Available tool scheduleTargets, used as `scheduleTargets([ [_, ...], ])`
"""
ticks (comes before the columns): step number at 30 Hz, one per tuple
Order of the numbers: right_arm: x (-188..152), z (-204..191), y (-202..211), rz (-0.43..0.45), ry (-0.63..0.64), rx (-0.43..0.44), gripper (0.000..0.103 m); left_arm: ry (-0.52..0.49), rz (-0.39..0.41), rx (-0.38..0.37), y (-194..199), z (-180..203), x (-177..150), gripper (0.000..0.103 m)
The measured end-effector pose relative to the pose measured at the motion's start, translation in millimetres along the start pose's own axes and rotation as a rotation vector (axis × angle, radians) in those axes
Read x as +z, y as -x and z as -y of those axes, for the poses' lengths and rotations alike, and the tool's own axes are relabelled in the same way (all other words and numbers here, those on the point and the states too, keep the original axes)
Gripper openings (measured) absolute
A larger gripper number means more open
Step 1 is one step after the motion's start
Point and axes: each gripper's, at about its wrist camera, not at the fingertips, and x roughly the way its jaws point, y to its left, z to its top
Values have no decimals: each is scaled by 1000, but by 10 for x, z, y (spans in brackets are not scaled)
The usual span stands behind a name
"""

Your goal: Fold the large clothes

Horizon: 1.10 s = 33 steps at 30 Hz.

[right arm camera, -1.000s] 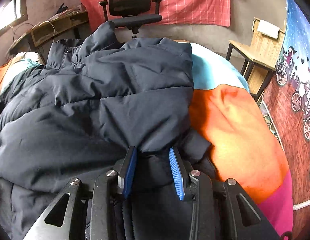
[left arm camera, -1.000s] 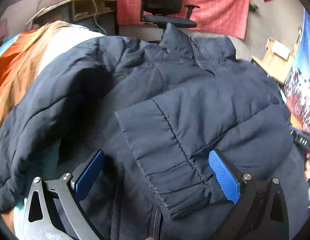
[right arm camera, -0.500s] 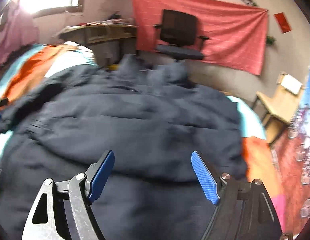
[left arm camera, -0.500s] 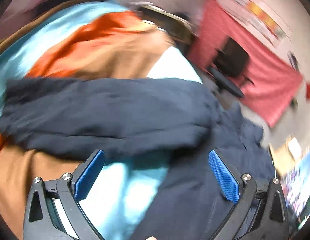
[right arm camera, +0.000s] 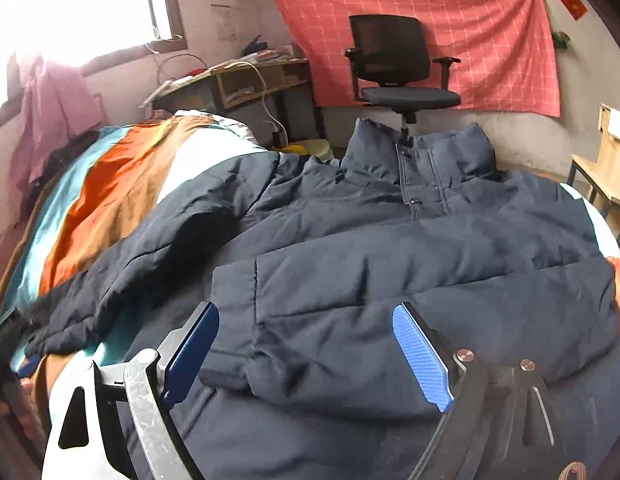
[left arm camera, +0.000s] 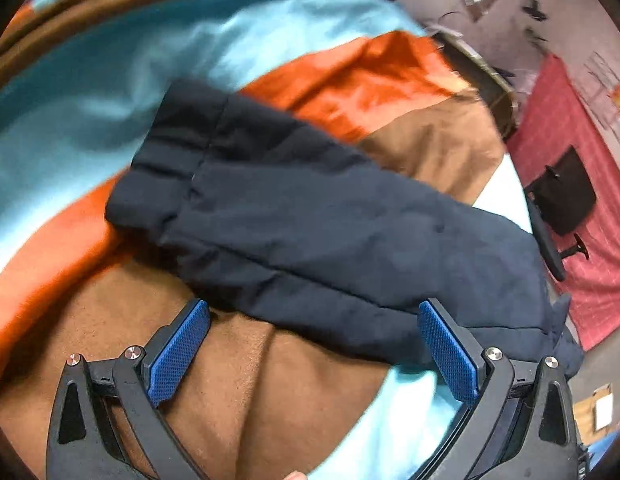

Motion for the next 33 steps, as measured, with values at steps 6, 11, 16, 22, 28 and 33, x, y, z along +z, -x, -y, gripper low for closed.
scheduleTargets([
  [6,28,-176,-231,7,66,-52,88,95,25,16,-9,-177,7,102],
  [11,11,-138,-485,-36,54,-106,88,166,15,39,-66,-254,66,102],
  [16,-97,-81,-634,-62,45,-107,90,176,42,35,-36,-291,77,95],
  [22,-189,-100,-681,-49,66,-99,98,164,50,26,-37,-323,109,33],
  [28,-223,-127,-685,-41,76,-103,100,74,150,-6,164,-99,249,10],
  [33,-173,-88,-599,-42,43,-58,102,-96,293,-106,545,318,320,7],
])
